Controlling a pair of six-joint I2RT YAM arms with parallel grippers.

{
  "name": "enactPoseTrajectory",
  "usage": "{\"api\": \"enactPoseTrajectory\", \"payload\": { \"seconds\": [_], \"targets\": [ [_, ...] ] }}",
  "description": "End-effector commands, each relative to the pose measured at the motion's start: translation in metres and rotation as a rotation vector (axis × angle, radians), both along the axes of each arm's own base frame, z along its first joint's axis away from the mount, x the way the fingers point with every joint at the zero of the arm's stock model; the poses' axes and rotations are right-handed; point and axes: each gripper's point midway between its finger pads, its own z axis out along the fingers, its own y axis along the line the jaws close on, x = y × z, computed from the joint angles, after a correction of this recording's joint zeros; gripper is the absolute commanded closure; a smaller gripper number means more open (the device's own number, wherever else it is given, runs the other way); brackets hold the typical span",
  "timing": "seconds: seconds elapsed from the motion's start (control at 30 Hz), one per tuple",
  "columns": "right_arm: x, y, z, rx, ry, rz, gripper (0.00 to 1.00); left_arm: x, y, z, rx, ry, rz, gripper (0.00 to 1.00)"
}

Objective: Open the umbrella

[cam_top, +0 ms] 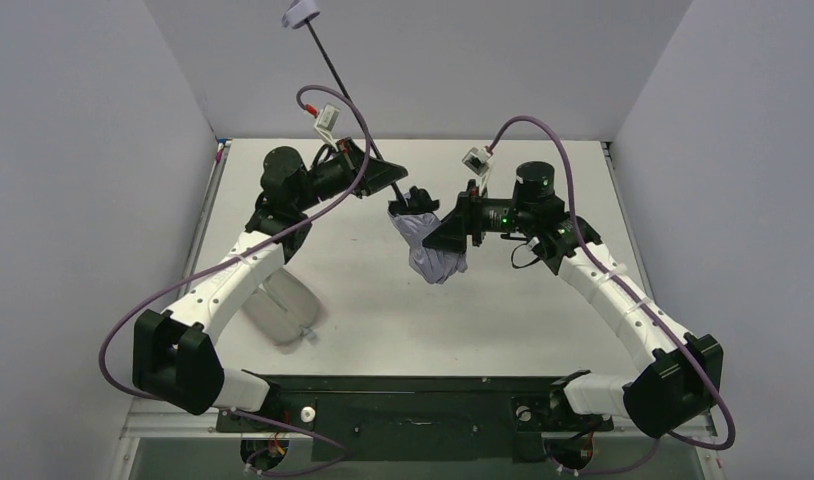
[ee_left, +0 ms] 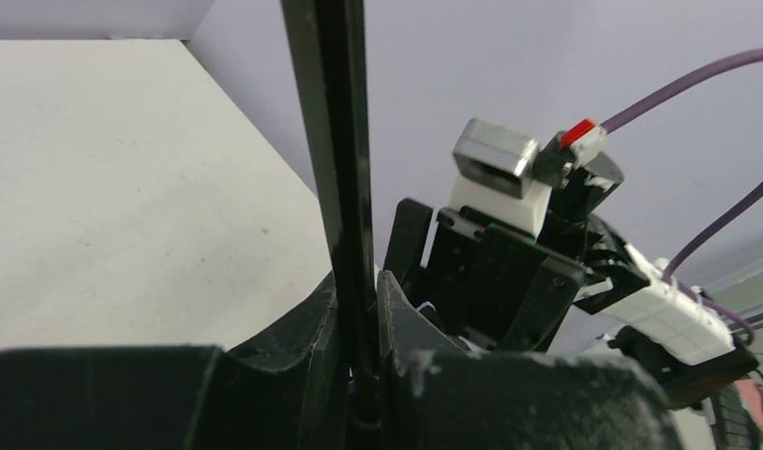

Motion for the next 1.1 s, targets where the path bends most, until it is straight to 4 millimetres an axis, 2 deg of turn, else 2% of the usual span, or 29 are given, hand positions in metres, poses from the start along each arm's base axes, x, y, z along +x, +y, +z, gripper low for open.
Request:
{"api": "enactPoseTrajectory", "payload": {
  "seconds": [0.0,0.2,0.43,0.57,0.6,0.7,0.73,0.77,0.8,0.9,0.93,0.97,1.0,1.03,1.07],
  "targets": [
    [0.013,-0.022,0.025,0.032,-0.073,-0.074,0.35,-0.006,0.007,0.02,0.056,-0.152,0.017,1.0],
    [0.041,-0.059,0.02,-0.008,-0.085,-0.207,0.3,-0.009,0.002,0.009,0.149,-0.206,0.011,1.0],
    [0.061,-0.093,0.014,-0.078,-0.13,-0.329,0.3,-0.015,-0.008,0.002,0.245,-0.33,-0.006,1.0],
    [0.069,-0.107,0.017,-0.107,-0.168,-0.383,0.3,-0.028,-0.022,-0.004,0.403,-0.548,-0.03,1.0],
    [0.071,-0.109,0.017,-0.11,-0.171,-0.392,0.3,-0.036,-0.029,-0.005,0.417,-0.582,-0.048,1.0],
    [0.079,-0.122,0.015,-0.125,-0.167,-0.445,0.3,-0.045,-0.034,-0.002,0.443,-0.677,-0.055,1.0],
    [0.08,-0.124,0.014,-0.128,-0.163,-0.453,0.3,-0.053,-0.038,0.0,0.445,-0.701,-0.067,1.0],
    [0.082,-0.129,0.013,-0.132,-0.16,-0.47,0.3,-0.051,-0.037,0.0,0.48,-0.762,-0.042,1.0],
    [0.082,-0.13,0.013,-0.134,-0.162,-0.474,0.3,-0.058,-0.039,-0.001,0.486,-0.793,-0.039,1.0],
    [0.082,-0.134,0.011,-0.146,-0.17,-0.482,0.32,-0.061,-0.036,0.01,0.521,-0.955,0.068,1.0],
    [0.08,-0.134,0.01,-0.15,-0.168,-0.48,0.32,-0.066,-0.033,0.001,0.539,-0.98,0.082,1.0],
    [0.079,-0.135,0.009,-0.156,-0.17,-0.477,0.32,-0.067,-0.034,0.004,0.545,-1.04,0.123,1.0],
    [0.079,-0.135,0.006,-0.161,-0.163,-0.474,0.33,-0.068,-0.032,-0.011,0.561,-1.031,0.124,1.0],
    [0.079,-0.135,0.005,-0.163,-0.159,-0.471,0.33,-0.064,-0.03,-0.011,0.547,-1.007,0.163,1.0],
    [0.077,-0.134,0.003,-0.165,-0.153,-0.465,0.33,-0.063,-0.029,-0.023,0.54,-0.948,0.157,1.0]
  ]
}}
